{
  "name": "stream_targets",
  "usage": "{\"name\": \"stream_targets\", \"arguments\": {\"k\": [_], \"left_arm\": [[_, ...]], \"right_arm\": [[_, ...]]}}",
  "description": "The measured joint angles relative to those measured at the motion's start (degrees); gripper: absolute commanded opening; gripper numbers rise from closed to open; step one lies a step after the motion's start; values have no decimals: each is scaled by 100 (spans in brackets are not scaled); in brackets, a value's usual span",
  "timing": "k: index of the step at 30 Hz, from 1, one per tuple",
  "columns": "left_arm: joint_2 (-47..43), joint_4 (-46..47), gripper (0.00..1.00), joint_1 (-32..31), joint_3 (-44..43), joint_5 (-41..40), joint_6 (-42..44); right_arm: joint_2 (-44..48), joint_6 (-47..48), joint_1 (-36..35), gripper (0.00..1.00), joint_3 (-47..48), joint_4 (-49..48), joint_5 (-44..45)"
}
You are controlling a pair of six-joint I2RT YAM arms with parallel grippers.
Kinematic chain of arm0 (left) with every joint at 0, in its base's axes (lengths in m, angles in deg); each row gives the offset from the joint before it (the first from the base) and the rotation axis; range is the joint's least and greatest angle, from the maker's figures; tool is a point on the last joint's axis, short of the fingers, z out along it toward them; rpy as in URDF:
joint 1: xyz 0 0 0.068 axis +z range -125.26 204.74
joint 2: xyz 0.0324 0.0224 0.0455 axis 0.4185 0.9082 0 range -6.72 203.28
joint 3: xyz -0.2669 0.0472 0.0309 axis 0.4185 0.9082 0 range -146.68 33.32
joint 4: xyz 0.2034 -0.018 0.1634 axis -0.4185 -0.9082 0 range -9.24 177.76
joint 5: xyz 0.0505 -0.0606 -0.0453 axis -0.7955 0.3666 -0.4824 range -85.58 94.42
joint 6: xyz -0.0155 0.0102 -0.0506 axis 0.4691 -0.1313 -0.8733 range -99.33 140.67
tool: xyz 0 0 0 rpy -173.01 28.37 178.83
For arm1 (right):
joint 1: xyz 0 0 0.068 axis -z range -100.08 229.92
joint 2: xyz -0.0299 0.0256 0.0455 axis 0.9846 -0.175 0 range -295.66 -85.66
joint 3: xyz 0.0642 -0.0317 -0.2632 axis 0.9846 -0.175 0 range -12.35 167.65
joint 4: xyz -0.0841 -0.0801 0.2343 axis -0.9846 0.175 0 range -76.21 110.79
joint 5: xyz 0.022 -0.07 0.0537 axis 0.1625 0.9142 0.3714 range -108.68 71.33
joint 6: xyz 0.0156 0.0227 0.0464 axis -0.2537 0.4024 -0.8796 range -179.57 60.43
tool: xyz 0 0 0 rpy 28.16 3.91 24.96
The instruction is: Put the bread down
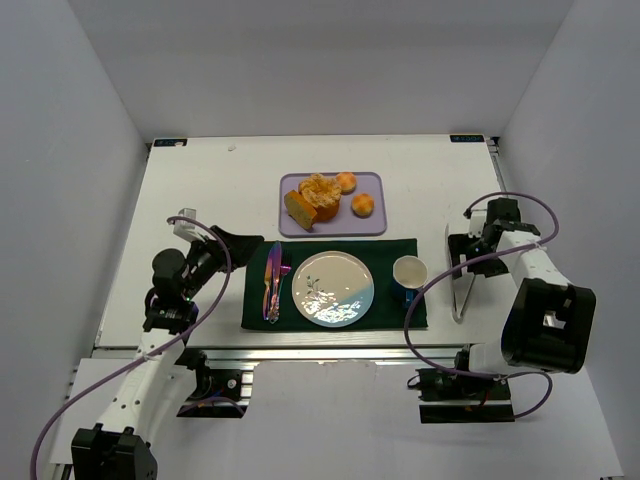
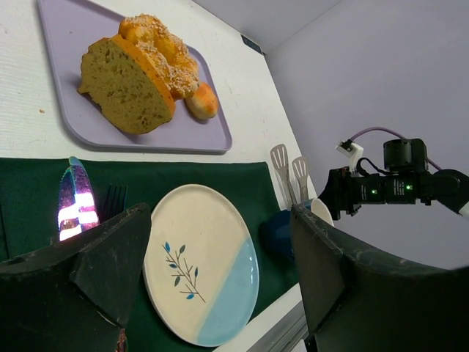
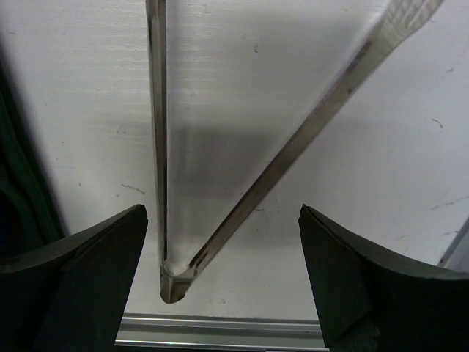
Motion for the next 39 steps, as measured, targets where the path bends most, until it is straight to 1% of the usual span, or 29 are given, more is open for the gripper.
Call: {"name": "stream_targets", "arguments": {"k": [9, 21, 23, 26, 28, 30, 35, 38, 39], "left_arm": [[15, -79, 86, 0, -9, -4, -2], [50, -168, 85, 0, -66, -42, -63], [79, -199, 85, 0, -109, -66, -68], [85, -203, 85, 0, -151, -122, -83], [83, -205, 85, 0, -170, -157, -90], [74, -223, 85, 0, -184, -179, -92], [48, -304, 85, 0, -232, -247, -96], [17, -330, 85, 0, -236, -284, -109], [17, -332, 85, 0, -238, -289, -111]], "right_arm": [[-339, 22, 0, 89, -26, -212, -367], [-754, -212, -42, 88, -254, -785, -186], [-774, -232, -42, 87, -254, -857, -146], [-809, -212, -44, 80, -254, -933, -85], [-824, -190, -42, 73, -254, -988, -42], [-837, -162, -44, 70, -251, -1038, -50], [-916, -37, -42, 71, -170, -1082, -107], [-1093, 92, -44, 70, 17, -1108, -144], [-1298, 144, -44, 70, 221, -1134, -162]]}}
